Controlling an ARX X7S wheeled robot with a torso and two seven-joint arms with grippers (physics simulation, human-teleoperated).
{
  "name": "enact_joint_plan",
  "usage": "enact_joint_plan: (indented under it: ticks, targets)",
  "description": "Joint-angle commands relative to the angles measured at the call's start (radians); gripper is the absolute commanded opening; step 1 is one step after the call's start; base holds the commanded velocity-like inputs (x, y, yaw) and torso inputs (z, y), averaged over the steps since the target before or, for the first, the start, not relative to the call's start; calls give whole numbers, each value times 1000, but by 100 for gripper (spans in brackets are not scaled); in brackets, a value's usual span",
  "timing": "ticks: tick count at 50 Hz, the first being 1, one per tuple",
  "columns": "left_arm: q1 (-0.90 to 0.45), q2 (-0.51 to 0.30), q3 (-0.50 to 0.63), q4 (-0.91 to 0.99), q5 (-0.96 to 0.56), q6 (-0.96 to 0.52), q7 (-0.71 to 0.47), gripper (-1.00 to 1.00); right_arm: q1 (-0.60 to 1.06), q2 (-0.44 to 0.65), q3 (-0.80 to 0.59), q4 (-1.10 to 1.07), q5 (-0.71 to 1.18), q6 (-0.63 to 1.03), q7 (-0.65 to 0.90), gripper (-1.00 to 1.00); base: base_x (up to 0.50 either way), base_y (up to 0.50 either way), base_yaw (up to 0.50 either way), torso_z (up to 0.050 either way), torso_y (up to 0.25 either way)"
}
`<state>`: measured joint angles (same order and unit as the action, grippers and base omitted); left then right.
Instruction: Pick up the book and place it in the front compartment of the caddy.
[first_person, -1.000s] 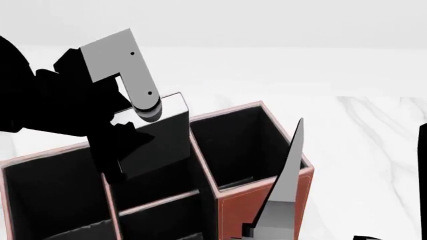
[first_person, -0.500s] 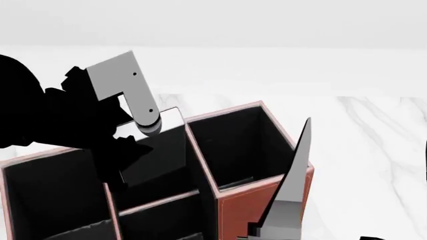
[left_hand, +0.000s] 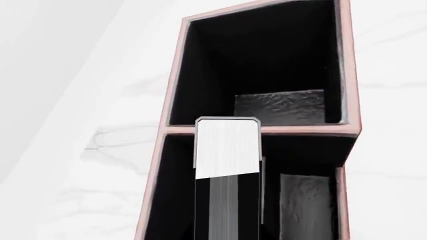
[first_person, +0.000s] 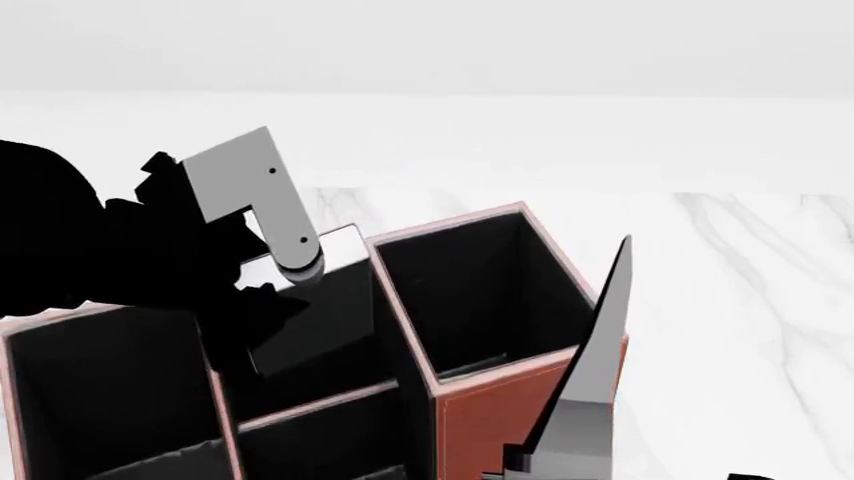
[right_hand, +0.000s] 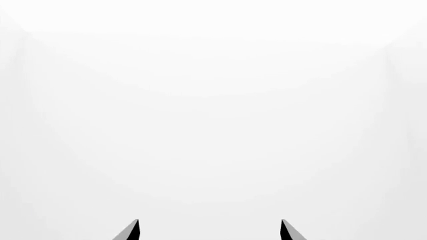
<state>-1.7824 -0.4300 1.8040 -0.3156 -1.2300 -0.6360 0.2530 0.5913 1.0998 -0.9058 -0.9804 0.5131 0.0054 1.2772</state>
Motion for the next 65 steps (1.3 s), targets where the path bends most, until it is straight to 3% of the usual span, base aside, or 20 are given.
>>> enact_joint_plan:
  ticks: [1, 65]
  targets:
    - [32, 34, -46, -44, 58, 53, 3, -100, -13, -17, 16, -2, -31, -10, -27, 100, 0, 0, 0, 0, 11]
    - [201, 128, -5, -301, 183, 193, 93, -100, -39, -19, 16, 39, -39, -36, -34, 100, 0, 0, 0, 0, 1]
